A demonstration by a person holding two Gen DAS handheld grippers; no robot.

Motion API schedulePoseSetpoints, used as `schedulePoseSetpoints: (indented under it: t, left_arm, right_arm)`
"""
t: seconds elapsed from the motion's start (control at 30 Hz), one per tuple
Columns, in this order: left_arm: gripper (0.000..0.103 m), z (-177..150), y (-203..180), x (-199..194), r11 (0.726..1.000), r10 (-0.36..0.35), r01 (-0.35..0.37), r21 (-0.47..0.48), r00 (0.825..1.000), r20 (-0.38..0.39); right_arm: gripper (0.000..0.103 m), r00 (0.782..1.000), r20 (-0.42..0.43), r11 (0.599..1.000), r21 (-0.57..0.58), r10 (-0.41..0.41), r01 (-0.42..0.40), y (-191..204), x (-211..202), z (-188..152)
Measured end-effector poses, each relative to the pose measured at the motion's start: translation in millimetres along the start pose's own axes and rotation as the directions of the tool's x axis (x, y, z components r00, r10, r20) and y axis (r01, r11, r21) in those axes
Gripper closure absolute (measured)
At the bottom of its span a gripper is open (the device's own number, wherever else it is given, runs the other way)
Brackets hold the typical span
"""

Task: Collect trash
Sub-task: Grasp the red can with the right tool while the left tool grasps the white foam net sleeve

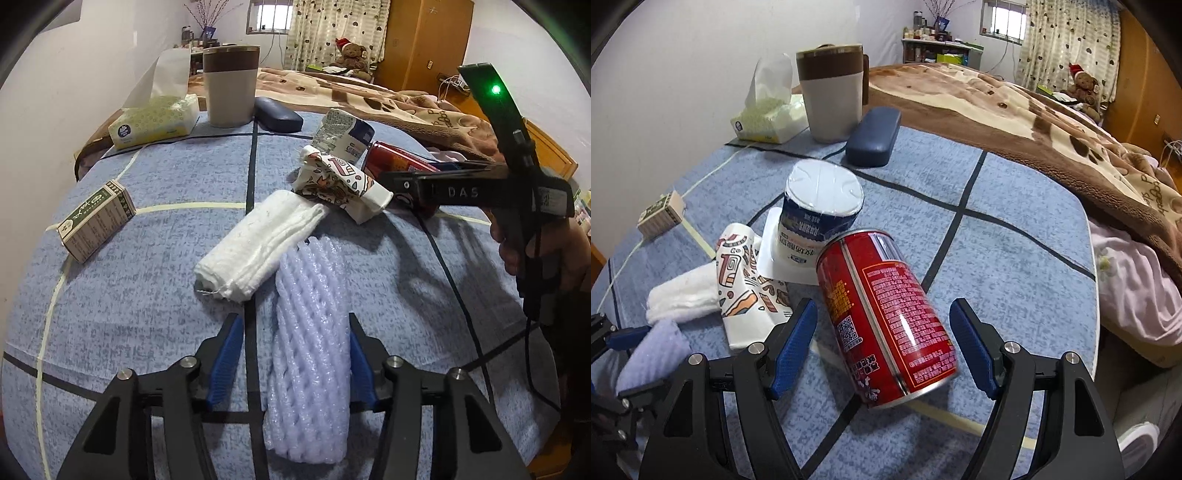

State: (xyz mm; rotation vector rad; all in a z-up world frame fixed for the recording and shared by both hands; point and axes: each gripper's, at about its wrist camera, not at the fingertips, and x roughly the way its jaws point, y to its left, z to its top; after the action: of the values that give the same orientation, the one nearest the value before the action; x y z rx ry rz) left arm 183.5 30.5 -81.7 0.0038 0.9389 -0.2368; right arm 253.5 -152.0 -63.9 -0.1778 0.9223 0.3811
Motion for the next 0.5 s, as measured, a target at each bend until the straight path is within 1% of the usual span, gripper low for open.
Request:
schedulePoseSetpoints:
  t: [0.07, 0.1, 0.2, 0.37, 0.5]
  left_arm:
    - [0.057, 1.0, -1.2, 0.8, 1.000, -0.003, 0.003, 0.000, 1.000, 0.002]
    - [0.061, 1.3, -1.1, 0.5, 1.000, -0.006, 0.006, -0.008, 1.000, 0.005]
    - [0.066, 2.6, -0.8, 1.4, 1.000, -0.006, 0.006, -0.014, 1.000, 0.006]
    - [0.069, 3.7, -0.9, -0.5, 0.999, -0.017, 0.017, -0.028, 1.000, 0.016]
    - [0.069, 3.1, -2.6, -5.6, 0.999, -0.024, 0.025, -0.036, 0.999, 0.030]
  right_arm:
    - [0.029, 1.000, -0.013, 1.000, 0.006, 0.005, -0.005, 0.2, 1.8, -0.5]
    - [0.035, 1.000, -0.011, 1.000, 0.007, -0.002, 0.002, 0.7, 1.0, -1.4]
    - [0.036, 1.000, -0.010, 1.000, 0.014, -0.002, 0.002, -0.2, 0.8, -1.7]
    - [0.037, 1.000, -0.015, 1.000, 0.026, -0.004, 0.004, 0.8, -1.3, -2.8]
    - [0.039, 0.999, 0.001, 0.999, 0.022, -0.038, 0.038, 2.1, -5.9, -6.7]
